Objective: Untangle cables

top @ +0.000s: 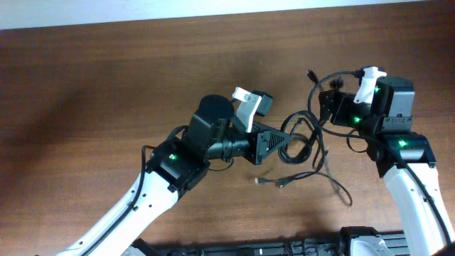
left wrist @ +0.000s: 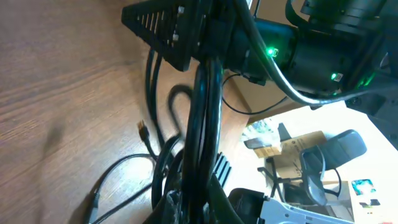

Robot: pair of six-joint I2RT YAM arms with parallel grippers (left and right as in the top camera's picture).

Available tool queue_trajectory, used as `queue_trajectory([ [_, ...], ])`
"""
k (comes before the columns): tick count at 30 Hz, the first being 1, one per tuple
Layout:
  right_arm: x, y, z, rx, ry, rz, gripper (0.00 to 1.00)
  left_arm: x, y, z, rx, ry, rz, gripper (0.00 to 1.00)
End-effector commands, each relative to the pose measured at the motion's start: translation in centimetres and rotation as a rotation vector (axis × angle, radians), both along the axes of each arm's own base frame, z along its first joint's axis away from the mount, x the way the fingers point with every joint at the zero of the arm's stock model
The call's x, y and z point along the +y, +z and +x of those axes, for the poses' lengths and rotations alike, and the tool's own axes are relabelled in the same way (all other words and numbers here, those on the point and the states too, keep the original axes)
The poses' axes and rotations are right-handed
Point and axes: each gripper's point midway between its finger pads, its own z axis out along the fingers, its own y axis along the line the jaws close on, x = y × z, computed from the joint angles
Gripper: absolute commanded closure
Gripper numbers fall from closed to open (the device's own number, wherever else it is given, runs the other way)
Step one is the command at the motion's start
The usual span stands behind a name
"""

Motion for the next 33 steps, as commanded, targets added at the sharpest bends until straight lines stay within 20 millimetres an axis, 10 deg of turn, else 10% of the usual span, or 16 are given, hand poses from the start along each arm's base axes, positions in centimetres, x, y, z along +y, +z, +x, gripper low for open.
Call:
queue_trajectory([
  [1,-1.1,-0.3,-0.2,0.027,-0.072,-0.002,0.16,1.1,0.4,1.5,-0.031,0.039,-0.001,1.0],
  [6,-0.1,-0.6,-1.3,0.05,0.01,-0.01,0.13,2.7,0.1,3.8,-0.131,0.098,0.046,1.0],
  [22,10.7,10.8,-7.3,-0.394,0.709,0.21,0.01,4.3,1.9,8.4,-0.056,0.431,-0.029,1.0],
  [33,10.2,12.8,-5.5,-0.217,0.39,0.642,0.01,5.1,6.7,11.1,-0.116,0.592,-0.222,1.0],
])
